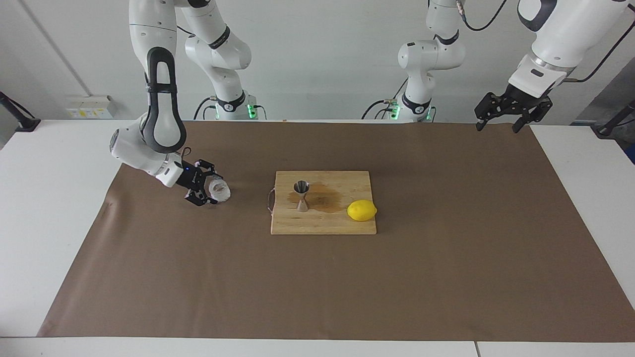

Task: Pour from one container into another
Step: 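Close the right gripper around the small white cup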

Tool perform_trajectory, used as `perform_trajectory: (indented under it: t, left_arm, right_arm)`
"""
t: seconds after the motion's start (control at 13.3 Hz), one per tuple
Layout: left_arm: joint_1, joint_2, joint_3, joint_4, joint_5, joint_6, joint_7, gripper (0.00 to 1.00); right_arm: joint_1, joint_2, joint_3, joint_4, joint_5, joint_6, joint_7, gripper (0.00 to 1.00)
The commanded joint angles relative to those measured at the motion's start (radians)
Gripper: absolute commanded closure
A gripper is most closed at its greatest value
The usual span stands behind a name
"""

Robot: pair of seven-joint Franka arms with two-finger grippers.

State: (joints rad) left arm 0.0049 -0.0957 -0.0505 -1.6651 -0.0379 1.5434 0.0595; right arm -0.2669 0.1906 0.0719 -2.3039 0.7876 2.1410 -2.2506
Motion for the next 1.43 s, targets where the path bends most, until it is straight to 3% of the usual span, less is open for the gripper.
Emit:
perform_trajectory:
  t: [0.0, 0.23, 0.68, 1.36]
  left_arm:
    - [-0.005, -0.024, 0.008, -0.024, 0.013, -0.002, 0.008, 0.0]
    - [-0.005, -0.024, 0.006, -0.022, 0.013, -0.002, 0.008, 0.0]
    - [-0.005, -0.025, 0.006, -0.022, 0.013, -0.002, 0.008, 0.0]
    - [-0.005, -0.024, 0.008, -0.022, 0.013, -0.002, 0.008, 0.0]
  right_arm:
    - [0.009, 0.0, 0.008, -0.003, 0.042, 0.016, -0.029, 0.49]
    - [0.011, 0.0, 0.009, 0.001, 0.044, 0.016, -0.021, 0.99]
    - [0.04, -0.031, 0.02, 0.037, 0.079, 0.025, 0.049, 1.0]
    - [0.214, -0.074, 0.022, 0.109, 0.085, 0.137, 0.327, 1.0]
